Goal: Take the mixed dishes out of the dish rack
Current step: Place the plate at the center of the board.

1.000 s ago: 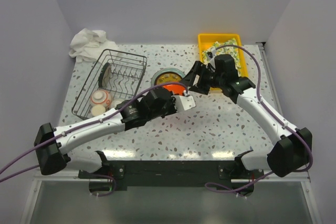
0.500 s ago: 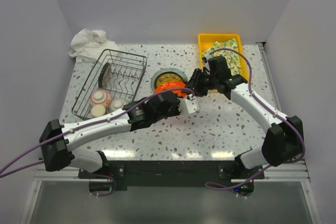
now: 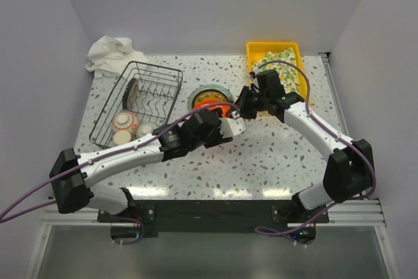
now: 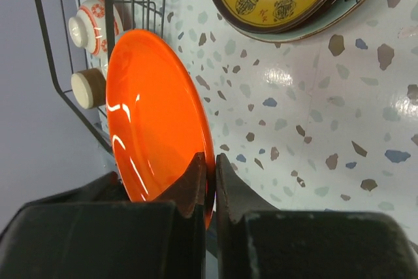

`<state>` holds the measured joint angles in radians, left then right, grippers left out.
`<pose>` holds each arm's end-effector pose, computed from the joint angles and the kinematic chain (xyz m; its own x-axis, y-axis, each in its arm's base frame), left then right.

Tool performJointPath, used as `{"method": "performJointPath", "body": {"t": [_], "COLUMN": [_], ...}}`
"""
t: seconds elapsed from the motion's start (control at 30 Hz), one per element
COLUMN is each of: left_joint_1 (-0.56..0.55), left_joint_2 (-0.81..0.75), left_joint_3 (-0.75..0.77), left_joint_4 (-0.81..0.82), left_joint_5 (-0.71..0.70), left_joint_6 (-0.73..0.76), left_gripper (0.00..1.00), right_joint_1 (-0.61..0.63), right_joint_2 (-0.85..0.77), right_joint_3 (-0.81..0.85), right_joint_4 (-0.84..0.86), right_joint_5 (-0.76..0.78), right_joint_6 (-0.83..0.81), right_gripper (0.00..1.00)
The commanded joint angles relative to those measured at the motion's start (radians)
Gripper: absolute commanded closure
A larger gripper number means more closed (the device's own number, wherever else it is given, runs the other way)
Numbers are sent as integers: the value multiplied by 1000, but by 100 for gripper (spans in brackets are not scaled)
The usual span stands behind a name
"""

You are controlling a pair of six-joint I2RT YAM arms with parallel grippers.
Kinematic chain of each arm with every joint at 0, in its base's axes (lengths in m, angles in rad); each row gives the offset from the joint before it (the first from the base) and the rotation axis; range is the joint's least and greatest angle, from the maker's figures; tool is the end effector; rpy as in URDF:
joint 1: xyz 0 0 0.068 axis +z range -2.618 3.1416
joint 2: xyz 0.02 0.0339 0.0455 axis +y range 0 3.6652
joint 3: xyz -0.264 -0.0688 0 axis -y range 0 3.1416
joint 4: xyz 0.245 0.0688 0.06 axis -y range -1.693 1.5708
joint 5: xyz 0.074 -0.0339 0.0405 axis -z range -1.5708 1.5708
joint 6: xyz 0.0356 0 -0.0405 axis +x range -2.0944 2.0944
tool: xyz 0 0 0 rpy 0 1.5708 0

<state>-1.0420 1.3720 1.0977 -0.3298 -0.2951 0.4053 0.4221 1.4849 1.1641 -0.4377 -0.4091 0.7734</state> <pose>0.1648 -0.2615 0.3023 0.0148 0.7225 -0.6912 0.7612 0.4401 0.4763 0.2918 0.1466 0.2828 -0.8955 0.3004 -0.3282 -0.0191 0.7111 0.7028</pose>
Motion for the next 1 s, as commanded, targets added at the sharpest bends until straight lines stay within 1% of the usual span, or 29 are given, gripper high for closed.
{"method": "performJointPath", "body": {"t": [0.0, 0.03, 0.07, 0.13, 0.17, 0.23, 0.27, 0.33, 0.37, 0.43, 0.47, 0.53, 0.57, 0.67, 0.8, 0.9, 0.97], "left_joint_1": [115, 141, 189, 235, 296, 370, 443, 514, 575, 632, 683, 726, 764, 810, 827, 830, 830], "left_joint_2": [-91, -121, -138, -185, -197, -228, -240, -270, -278, -301, -309, -333, -344, -382, -422, -432, -433], "left_joint_3": [11, 8, 5, -5, -7, -4, -5, -10, -10, -15, -19, -36, -42, -70, -94, -101, -102], "left_joint_4": [15, 11, 6, -8, -17, -50, -60, -87, -100, -135, -146, -166, -173, -189, -199, -207, -209], "left_joint_5": [37, 72, 85, 114, 131, 200, 221, 261, 266, 287, 290, 290, 313, 314, 300, 298, 298], "left_joint_6": [-132, -150, -167, -215, -233, -298, -318, -371, -385, -425, -434, -450, -454, -461, -465, -462, -461], "left_gripper": [26, 18, 14, 6, 6, 5, 5, 4, 4, 4, 3, 2, 2, 0, 0, 0, 0], "right_joint_1": [-26, -38, -43, -55, -60, -68, -69, -68, -68, -69, -69, -68, -69, -68, -68, -66, -65], "right_joint_2": [44, 54, 67, 106, 118, 161, 176, 231, 251, 300, 314, 342, 366, 412, 465, 501, 515], "right_joint_3": [40, 40, 46, 54, 60, 74, 83, 115, 126, 146, 163, 189, 198, 223, 255, 287, 313], "right_joint_4": [71, 95, 106, 140, 157, 195, 204, 224, 229, 252, 258, 275, 278, 297, 303, 287, 261], "right_joint_5": [46, 47, 50, 56, 68, 75, 85, 95, 96, 107, 111, 125, 131, 153, 161, 162, 162], "right_joint_6": [-29, -26, -26, -25, -23, -16, -17, -20, -19, -19, -19, -16, -14, -11, -14, -26, -43], "right_gripper": [100, 100, 100, 100, 100, 100, 100, 100, 100, 100, 100, 100, 100, 100, 100, 95, 90]}}
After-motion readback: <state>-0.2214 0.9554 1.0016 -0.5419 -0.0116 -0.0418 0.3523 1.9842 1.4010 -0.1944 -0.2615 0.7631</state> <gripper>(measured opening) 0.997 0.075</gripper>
